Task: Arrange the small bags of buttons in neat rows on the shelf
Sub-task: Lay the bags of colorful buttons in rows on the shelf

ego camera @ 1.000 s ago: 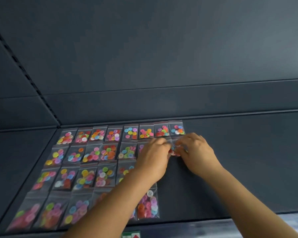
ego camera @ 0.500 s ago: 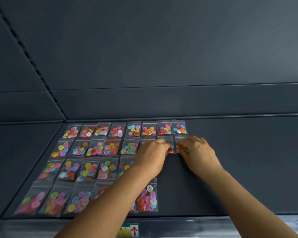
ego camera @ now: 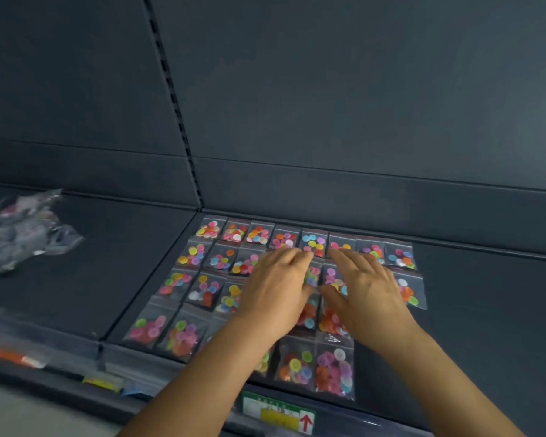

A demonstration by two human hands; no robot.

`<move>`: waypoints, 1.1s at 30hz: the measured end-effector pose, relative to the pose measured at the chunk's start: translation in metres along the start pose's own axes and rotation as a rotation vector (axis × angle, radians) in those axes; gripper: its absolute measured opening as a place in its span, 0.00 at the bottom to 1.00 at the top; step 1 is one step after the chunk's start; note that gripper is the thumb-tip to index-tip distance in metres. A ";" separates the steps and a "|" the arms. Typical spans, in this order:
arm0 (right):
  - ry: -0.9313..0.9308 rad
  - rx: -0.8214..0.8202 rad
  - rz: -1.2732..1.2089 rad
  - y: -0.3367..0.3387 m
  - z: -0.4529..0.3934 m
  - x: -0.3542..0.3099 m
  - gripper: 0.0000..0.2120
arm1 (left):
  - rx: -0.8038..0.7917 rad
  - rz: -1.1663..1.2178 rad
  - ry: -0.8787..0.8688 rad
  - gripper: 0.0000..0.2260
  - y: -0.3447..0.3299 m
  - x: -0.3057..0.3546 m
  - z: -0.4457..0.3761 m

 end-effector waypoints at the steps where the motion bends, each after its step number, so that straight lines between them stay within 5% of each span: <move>1: 0.029 -0.006 -0.016 -0.003 -0.002 -0.016 0.30 | 0.012 -0.006 0.031 0.26 0.008 -0.014 0.006; 21: 0.315 -0.110 -0.156 -0.111 -0.030 -0.371 0.29 | 0.096 -0.073 0.307 0.24 0.161 -0.321 0.162; 33: 0.380 -0.119 -0.223 -0.158 -0.088 -0.511 0.28 | 0.196 -0.027 0.389 0.25 0.218 -0.460 0.182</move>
Point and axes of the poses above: each hand's wrist, its own z-axis away from the middle knuckle, its own y-axis out of the back of the hand, x = y × z, the point moved 7 cm from there along -z, towards the middle knuckle, and after that the axes turned 5 degrees about x, right-handed, at the moved point
